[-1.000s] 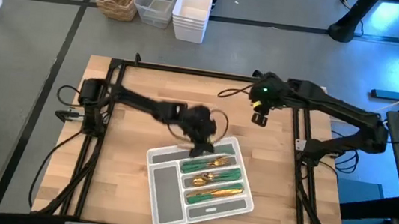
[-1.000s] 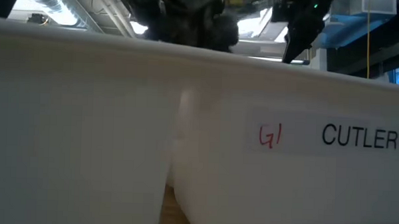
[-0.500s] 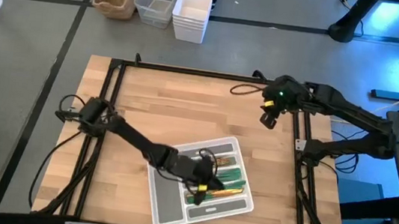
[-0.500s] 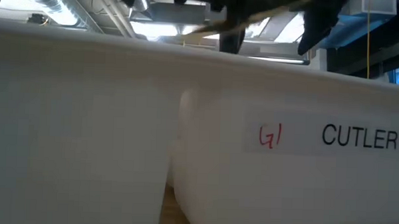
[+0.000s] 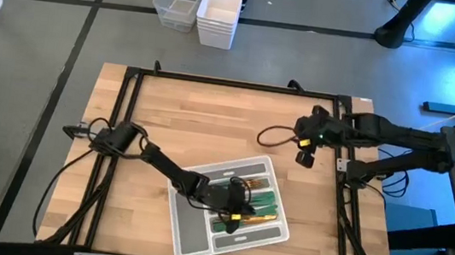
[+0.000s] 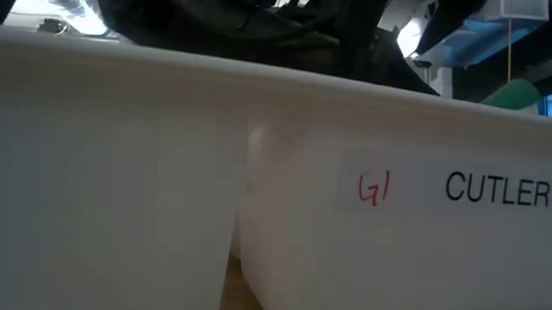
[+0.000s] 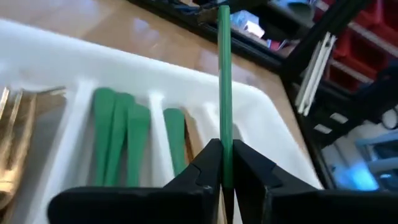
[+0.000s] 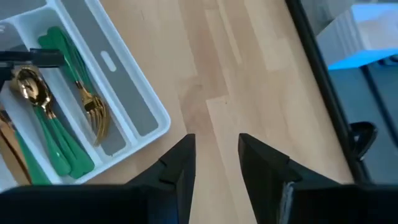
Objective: Sort silverware
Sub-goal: Put the green spoon into the white silverware tray, then return to Home Position
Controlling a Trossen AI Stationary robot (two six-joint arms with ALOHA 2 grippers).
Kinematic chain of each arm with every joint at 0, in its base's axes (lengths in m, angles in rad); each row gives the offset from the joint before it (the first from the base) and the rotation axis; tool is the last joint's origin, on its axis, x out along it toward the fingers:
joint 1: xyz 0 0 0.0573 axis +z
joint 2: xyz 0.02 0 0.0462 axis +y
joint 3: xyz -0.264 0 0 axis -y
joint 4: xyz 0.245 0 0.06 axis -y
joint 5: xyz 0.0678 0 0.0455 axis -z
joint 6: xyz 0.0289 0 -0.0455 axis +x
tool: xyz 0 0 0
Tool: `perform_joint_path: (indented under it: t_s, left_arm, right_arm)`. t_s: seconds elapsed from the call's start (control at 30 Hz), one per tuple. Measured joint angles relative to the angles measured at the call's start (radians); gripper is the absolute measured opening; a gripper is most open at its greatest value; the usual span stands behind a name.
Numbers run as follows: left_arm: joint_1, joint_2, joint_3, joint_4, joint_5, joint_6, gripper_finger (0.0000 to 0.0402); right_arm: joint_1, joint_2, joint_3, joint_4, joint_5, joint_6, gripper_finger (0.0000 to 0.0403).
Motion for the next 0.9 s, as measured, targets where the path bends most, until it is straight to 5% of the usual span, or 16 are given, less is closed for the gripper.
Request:
perform_joint_path:
  t_s: [0.5,0.7,0.9]
  left_arm:
    - [0.012,-0.045,-0.001,-0.051,0.069,0.048,0.0122]
    - [0.028,-0.318,-0.048,-0.283,0.06,0.233,0.0125]
    - [-0.005,-0.689,-0.157,-0.532,-0.252,0.424,0.0125]
  right_arm:
    - [0.063,-0.017,0.0,0.003,0.034,0.0,0.0124]
    - [0.063,-0.149,-0.016,0.023,0.066,0.031,0.0124]
    - [0.063,-0.43,-0.256,0.21,0.103,0.086,0.0124]
